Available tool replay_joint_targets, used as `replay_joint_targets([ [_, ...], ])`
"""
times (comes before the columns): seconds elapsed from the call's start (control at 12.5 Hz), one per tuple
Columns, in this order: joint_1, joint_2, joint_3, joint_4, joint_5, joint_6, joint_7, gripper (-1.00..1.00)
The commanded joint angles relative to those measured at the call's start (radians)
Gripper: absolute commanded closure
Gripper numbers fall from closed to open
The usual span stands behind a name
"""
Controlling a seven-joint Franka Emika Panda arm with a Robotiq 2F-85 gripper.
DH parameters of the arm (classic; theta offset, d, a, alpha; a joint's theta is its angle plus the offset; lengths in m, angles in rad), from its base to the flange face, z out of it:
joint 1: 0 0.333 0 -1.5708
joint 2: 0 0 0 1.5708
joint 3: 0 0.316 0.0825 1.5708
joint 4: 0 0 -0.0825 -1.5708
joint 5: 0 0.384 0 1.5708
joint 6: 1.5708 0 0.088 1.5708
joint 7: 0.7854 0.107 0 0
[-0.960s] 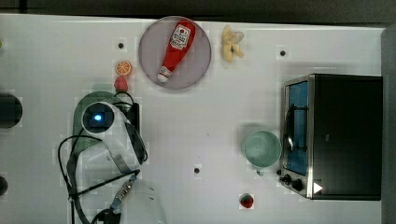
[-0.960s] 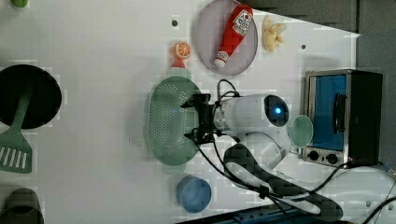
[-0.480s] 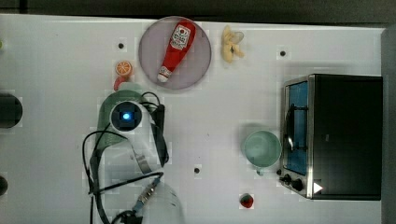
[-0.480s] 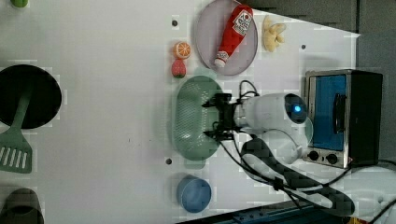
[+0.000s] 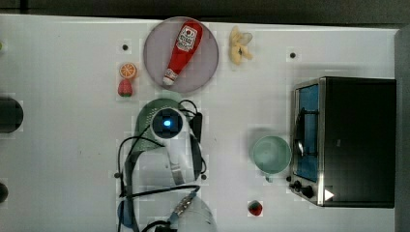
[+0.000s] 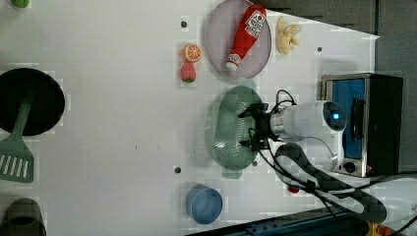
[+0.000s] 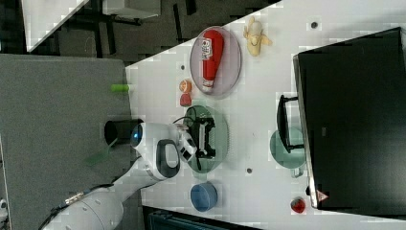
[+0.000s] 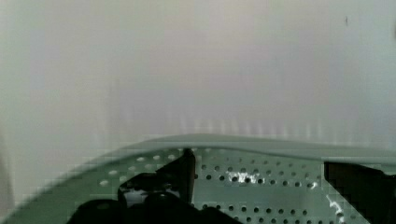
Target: Drag strainer left to right.
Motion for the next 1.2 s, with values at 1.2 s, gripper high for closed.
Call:
replay_joint_targets([
  [1.2, -0.074, -0.049, -0.263, 0.005, -0.003, 0.046, -0.444, -1.00],
])
